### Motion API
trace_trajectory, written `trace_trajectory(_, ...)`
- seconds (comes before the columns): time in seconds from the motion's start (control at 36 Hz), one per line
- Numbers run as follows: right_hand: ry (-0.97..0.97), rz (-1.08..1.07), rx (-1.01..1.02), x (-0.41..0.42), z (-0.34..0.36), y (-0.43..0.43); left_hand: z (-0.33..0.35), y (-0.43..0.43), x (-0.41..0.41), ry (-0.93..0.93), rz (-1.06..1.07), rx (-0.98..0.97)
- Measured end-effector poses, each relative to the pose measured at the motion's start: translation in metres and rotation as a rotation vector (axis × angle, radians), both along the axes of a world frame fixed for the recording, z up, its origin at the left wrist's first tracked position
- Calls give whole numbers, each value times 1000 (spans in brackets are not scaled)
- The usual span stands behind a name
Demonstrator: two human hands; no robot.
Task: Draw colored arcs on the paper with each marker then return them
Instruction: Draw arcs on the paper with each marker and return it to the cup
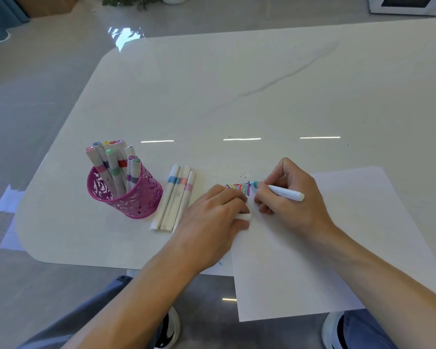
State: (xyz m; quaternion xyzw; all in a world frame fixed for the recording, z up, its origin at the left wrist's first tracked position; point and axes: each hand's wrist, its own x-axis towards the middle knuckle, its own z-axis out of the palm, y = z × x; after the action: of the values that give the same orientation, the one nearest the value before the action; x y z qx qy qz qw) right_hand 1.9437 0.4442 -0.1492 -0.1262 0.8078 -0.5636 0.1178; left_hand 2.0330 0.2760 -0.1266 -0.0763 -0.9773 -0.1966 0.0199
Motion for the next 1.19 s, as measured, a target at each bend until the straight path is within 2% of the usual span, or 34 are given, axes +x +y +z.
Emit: trace_trajectory(1.19, -43, -9, -22, -4, -2, 1, 1, 2, 2, 0, -3, -65)
